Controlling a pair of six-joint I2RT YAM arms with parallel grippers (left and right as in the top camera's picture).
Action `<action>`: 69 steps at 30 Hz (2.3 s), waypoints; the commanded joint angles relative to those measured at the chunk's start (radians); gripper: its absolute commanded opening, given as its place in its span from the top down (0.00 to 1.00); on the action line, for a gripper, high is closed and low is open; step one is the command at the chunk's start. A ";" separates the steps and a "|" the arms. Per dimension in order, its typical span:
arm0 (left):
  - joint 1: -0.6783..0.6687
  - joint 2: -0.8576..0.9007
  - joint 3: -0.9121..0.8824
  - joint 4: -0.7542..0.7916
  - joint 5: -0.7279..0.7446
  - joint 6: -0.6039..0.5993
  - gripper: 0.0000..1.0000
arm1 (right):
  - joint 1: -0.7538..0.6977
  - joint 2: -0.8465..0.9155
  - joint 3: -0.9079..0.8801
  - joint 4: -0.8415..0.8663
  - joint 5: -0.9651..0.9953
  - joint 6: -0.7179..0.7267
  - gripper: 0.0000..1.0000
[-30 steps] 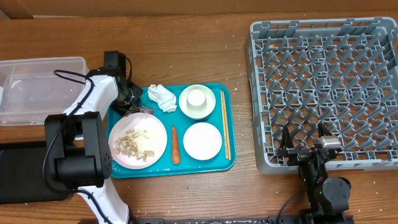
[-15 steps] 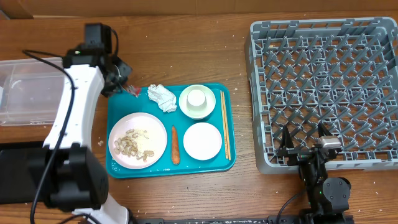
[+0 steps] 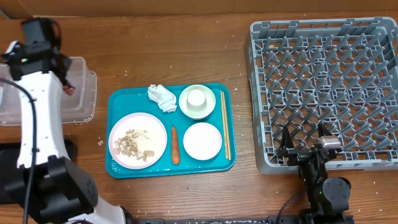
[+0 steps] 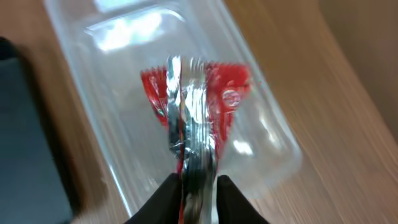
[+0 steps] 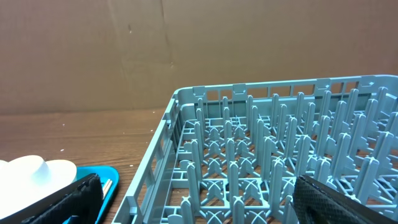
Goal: Sort waste into correct bins and load items into the dishwasher
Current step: 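Carry the wrapper left and release it into the clear bin, then reach the left gripper to the crumpled white tissue and grasp it, then carry the tissue left and drop it into the clear bin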
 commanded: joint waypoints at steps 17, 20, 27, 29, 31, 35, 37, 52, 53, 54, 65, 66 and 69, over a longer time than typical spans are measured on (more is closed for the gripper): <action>-0.036 -0.060 0.009 -0.042 0.836 0.224 0.05 | -0.006 -0.007 -0.010 0.003 0.005 -0.001 0.00; -0.137 -0.030 0.008 -0.090 0.829 0.225 0.00 | -0.006 -0.007 -0.010 0.003 0.005 -0.001 0.00; -0.379 0.101 0.008 -0.105 0.638 0.213 0.00 | -0.006 -0.007 -0.010 0.003 0.005 -0.001 0.00; -0.416 0.130 0.008 -0.097 0.563 0.165 0.01 | -0.006 -0.007 -0.010 0.003 0.005 -0.001 0.00; -0.446 0.156 0.008 -0.092 0.478 0.100 0.04 | -0.006 -0.007 -0.010 0.003 0.005 -0.001 0.00; -0.480 0.204 0.008 -0.082 0.413 0.027 0.06 | -0.006 -0.007 -0.010 0.003 0.005 -0.001 0.00; -0.485 0.233 0.008 -0.083 0.414 -0.006 0.11 | -0.006 -0.007 -0.010 0.003 0.005 -0.001 0.00; -0.486 0.423 0.008 -0.087 0.414 -0.038 0.27 | -0.006 -0.007 -0.010 0.003 0.005 -0.001 0.00; -0.486 0.423 0.008 -0.087 0.415 -0.039 0.30 | -0.006 -0.007 -0.010 0.003 0.005 -0.001 0.00; -0.486 0.423 0.009 -0.088 0.416 -0.038 0.34 | -0.006 -0.007 -0.010 0.003 0.005 -0.001 0.00; -0.467 0.313 0.189 -0.248 0.357 0.003 0.96 | -0.006 -0.007 -0.010 0.003 0.005 -0.001 0.00; -0.456 0.289 0.223 -0.261 0.327 0.003 0.96 | -0.006 -0.007 -0.010 0.003 0.005 -0.001 0.00; -0.405 0.212 0.292 -0.264 0.200 0.003 0.96 | -0.006 -0.007 -0.010 0.003 0.005 -0.001 0.00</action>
